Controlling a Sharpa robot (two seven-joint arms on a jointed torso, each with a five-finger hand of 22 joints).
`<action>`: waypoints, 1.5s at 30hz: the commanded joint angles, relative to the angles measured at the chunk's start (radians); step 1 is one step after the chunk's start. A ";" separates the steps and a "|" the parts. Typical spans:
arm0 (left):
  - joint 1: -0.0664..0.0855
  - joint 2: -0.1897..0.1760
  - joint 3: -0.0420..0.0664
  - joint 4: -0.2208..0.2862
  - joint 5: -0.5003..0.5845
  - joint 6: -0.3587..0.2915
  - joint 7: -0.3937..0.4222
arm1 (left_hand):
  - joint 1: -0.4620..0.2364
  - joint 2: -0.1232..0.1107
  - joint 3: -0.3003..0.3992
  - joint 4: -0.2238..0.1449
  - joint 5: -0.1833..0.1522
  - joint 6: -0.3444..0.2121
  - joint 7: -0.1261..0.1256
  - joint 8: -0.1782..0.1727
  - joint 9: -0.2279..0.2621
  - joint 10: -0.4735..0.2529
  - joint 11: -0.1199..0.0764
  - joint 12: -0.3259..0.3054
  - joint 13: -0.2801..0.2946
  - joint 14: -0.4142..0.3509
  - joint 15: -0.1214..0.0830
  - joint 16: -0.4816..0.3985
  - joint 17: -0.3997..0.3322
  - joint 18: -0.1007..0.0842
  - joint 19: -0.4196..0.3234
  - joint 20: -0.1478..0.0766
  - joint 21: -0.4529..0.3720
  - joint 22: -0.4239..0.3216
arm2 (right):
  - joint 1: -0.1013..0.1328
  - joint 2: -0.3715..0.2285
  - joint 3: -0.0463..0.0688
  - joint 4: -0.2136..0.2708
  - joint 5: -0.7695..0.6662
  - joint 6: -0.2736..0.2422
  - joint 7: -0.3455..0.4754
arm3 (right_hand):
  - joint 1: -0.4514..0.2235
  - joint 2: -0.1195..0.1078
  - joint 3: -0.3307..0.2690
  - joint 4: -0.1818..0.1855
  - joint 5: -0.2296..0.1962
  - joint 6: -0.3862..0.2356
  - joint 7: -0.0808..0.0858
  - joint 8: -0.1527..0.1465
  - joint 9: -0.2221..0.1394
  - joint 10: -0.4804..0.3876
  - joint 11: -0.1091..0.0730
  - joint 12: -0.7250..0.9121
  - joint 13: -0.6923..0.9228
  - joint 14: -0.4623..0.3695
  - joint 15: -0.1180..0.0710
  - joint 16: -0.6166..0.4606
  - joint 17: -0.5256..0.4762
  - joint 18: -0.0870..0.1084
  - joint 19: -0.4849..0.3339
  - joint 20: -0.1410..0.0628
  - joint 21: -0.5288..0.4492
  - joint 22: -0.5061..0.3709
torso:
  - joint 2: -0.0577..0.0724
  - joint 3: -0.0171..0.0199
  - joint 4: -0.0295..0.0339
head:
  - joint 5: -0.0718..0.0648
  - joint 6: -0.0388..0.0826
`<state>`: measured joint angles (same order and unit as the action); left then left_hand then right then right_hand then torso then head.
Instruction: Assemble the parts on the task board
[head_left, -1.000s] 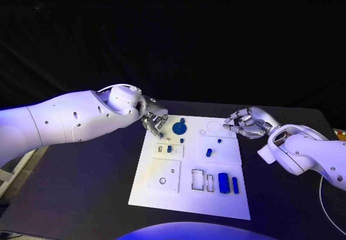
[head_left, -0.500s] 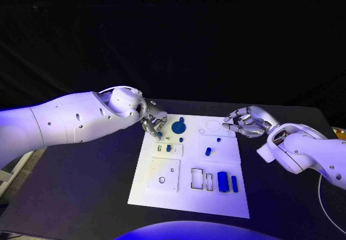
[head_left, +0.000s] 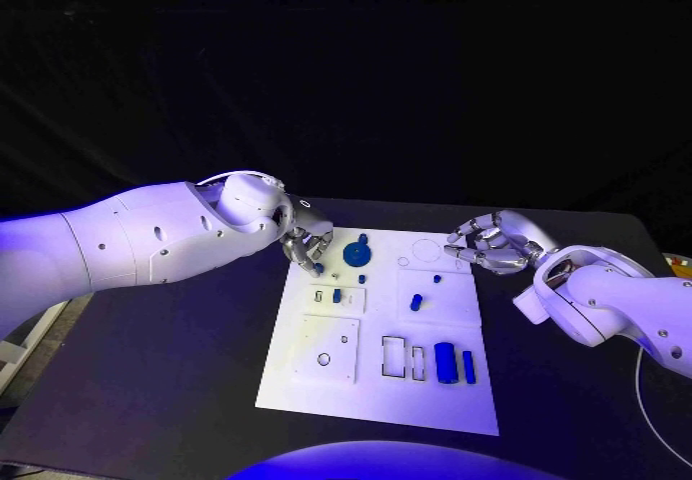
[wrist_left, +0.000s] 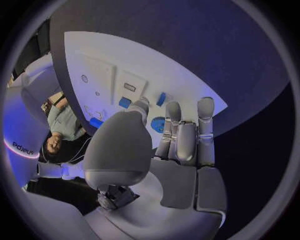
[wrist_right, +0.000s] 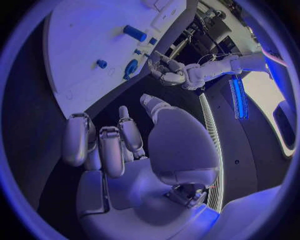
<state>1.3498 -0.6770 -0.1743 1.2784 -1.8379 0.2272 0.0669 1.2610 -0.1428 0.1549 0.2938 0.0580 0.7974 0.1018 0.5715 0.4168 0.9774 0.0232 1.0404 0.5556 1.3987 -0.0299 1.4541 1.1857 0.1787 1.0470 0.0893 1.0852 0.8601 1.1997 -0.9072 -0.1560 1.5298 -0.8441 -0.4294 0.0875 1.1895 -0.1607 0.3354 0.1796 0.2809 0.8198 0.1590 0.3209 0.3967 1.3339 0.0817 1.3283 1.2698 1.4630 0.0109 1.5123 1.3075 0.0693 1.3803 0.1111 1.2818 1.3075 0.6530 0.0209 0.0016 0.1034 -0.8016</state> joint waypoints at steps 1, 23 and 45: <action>-0.001 0.007 0.000 -0.005 -0.015 -0.006 0.000 | 0.013 -0.001 0.006 0.002 0.001 0.008 0.001 -0.004 -0.001 -0.004 0.000 -0.006 0.000 -0.002 0.001 0.005 -0.001 -0.018 -0.005 -0.001 0.005 0.001 | -0.001 0.000 0.000 0.001 -0.003 0.004 0.009 | -0.010 0.004 0.000 0.006 0.003 -0.007 0.003 0.003 -0.001 -0.002 -0.004 0.000 0.001 0.068 -0.007 -0.003 0.090 0.009 -0.001 -0.001 -0.002 0.018 | 0.001 -0.0001 -0.0007 | -0.002 0.000; -0.008 0.034 0.000 -0.034 -0.016 0.008 0.001 | 0.021 -0.008 0.037 0.002 0.000 0.022 0.003 -0.030 -0.005 -0.007 0.003 -0.010 -0.002 -0.006 0.004 0.003 -0.007 -0.016 -0.012 0.000 -0.001 -0.006 | -0.001 0.002 0.000 0.002 0.001 0.004 0.009 | -0.009 0.004 0.000 0.009 0.009 -0.008 0.003 0.005 -0.002 -0.001 -0.004 0.001 0.002 0.069 -0.007 -0.002 0.092 0.009 0.000 -0.002 -0.002 0.019 | -0.001 -0.0002 0.0007 | -0.002 -0.002; -0.021 0.048 0.000 -0.056 -0.016 0.018 0.012 | 0.046 0.008 0.127 0.002 0.000 0.063 -0.003 -0.086 -0.013 -0.010 -0.001 -0.018 -0.005 -0.006 0.002 0.004 -0.004 -0.016 -0.016 0.001 -0.004 -0.004 | -0.001 0.002 0.000 0.002 0.002 0.005 0.010 | -0.009 0.004 0.000 0.009 0.009 -0.008 0.003 0.005 -0.002 -0.001 -0.004 0.001 0.002 0.069 -0.007 -0.002 0.092 0.009 0.000 -0.002 -0.002 0.019 | -0.001 -0.0001 -0.0003 | -0.003 -0.007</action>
<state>1.3297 -0.6312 -0.1745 1.2223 -1.8482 0.2291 0.0693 1.2965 -0.1355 0.2763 0.2938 0.0580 0.8548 0.0983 0.4892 0.4055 0.9704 0.0232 1.0289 0.5518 1.3952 -0.0264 1.4541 1.1802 0.1787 1.0361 0.0931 1.0852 0.8544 1.1995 -0.9058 -0.1562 1.5304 -0.8399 -0.4294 0.0883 1.1896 -0.1607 0.3326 0.1823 0.2865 0.8172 0.1616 0.3208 0.3959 1.3339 0.0817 1.3283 1.2710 1.4630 0.0109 1.5123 1.3073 0.0692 1.3803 0.1111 1.2818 1.3079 0.6524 0.0208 0.0016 0.1002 -0.8079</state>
